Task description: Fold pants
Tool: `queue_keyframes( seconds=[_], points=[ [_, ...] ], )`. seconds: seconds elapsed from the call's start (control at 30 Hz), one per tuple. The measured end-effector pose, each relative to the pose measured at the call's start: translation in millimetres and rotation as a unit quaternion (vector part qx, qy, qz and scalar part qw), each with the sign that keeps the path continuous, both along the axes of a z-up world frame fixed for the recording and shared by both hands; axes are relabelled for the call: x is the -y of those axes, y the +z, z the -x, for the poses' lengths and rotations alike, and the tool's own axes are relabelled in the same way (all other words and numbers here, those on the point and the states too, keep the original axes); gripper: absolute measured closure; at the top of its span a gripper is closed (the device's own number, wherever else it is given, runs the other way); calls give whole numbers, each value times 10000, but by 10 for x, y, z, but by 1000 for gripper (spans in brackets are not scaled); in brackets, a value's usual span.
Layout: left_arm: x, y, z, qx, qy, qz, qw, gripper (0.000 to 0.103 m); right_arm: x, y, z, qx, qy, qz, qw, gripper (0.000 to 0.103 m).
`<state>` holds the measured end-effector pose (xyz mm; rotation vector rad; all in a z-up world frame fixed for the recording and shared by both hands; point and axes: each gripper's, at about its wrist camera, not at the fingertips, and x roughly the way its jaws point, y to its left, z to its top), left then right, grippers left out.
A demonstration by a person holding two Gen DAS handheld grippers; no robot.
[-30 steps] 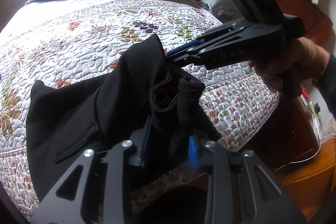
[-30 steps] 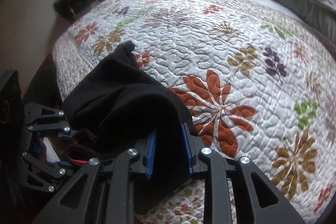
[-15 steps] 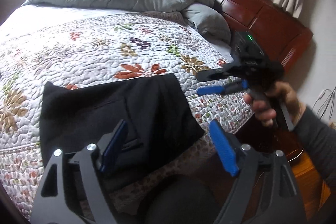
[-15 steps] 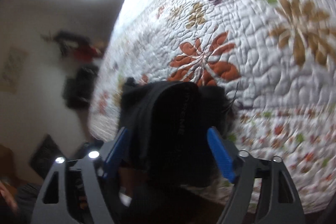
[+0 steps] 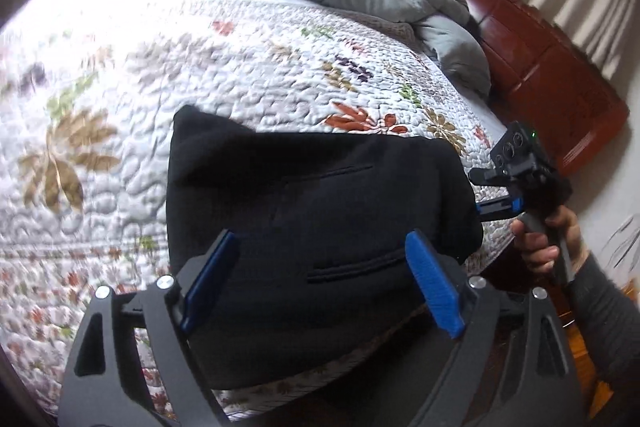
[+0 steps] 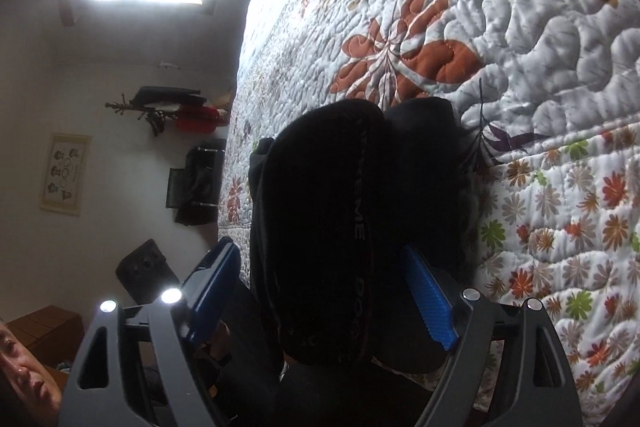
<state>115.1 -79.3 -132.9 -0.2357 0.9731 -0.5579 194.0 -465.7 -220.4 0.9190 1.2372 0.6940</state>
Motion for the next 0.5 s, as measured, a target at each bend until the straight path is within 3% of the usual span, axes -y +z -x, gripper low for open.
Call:
queue_keyframes(
  seconds=[0.1, 0.3, 0.33, 0.37, 0.43, 0.5],
  points=[
    [-158, -104, -68, -273, 162, 276, 9991, 17, -149, 0, -84, 11, 131, -14, 9999, 13],
    [-352, -217, -109, -412, 407, 356, 9977, 17, -336, -52, -191, 54, 183, -169, 9997, 13],
    [-392, -234, -123, -442, 461, 370, 9973, 17, -354, -58, -199, 57, 180, -110, 9998, 23],
    [-421, -246, -127, -446, 487, 365, 9971, 17, -333, -45, -156, 55, 200, -80, 9998, 46],
    [-464, -255, -143, -454, 542, 346, 9969, 17, -333, -36, -149, 30, 302, -104, 9995, 79],
    [-512, -261, -152, -457, 576, 340, 9967, 17, -376, 50, -143, 133, 363, 97, 9992, 82]
  ],
)
